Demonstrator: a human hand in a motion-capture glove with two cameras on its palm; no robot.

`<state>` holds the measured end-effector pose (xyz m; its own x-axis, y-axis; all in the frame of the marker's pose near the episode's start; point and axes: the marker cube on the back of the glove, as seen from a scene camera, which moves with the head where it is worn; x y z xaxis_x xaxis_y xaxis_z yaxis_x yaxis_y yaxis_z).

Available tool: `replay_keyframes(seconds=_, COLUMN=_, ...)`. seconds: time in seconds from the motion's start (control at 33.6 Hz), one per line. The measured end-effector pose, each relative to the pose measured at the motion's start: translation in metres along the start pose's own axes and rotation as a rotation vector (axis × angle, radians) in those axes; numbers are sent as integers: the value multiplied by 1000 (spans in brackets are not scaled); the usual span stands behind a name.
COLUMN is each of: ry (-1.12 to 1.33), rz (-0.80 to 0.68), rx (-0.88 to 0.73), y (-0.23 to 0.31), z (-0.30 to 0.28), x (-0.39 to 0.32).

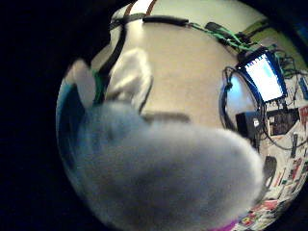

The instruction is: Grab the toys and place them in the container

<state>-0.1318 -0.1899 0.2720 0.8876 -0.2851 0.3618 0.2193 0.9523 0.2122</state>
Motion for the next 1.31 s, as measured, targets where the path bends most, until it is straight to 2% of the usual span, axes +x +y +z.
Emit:
replay_keyframes(seconds=0.15, ry=21, rz=33, rx=-5, y=2, z=-3, x=-2)
replay_keyframes(seconds=0.3, ry=38, rz=73, rx=-136, y=9, z=-19, x=-10)
replay_keyframes(seconds=0.42, ry=72, rz=87, rx=-196, y=17, z=-46, x=-21)
replay_keyframes(seconds=0.57, ry=116, rz=57, rx=-185, y=21, z=-101, x=-38)
replay_keyframes(seconds=0.68, ry=131, rz=21, rx=-105, y=17, z=-160, x=-68)
replay_keyframes(seconds=0.86, ry=35, rz=-87, rx=162, y=12, z=-248, x=-154)
replay_keyframes(seconds=0.98, ry=-38, rz=-166, rx=331, y=4, z=-273, x=-202)
replay_keyframes(seconds=1.04, ry=-53, rz=-195, rx=367, y=-2, z=-274, x=-222)
replay_keyframes(seconds=1.1, ry=-56, rz=-214, rx=335, y=-8, z=-268, x=-237)
replay_keyframes(seconds=1.25, ry=-80, rz=-222, rx=51, y=-16, z=-237, x=-260)
replay_keyframes(seconds=1.31, ry=-90, rz=-218, rx=2, y=-18, z=-228, x=-263)
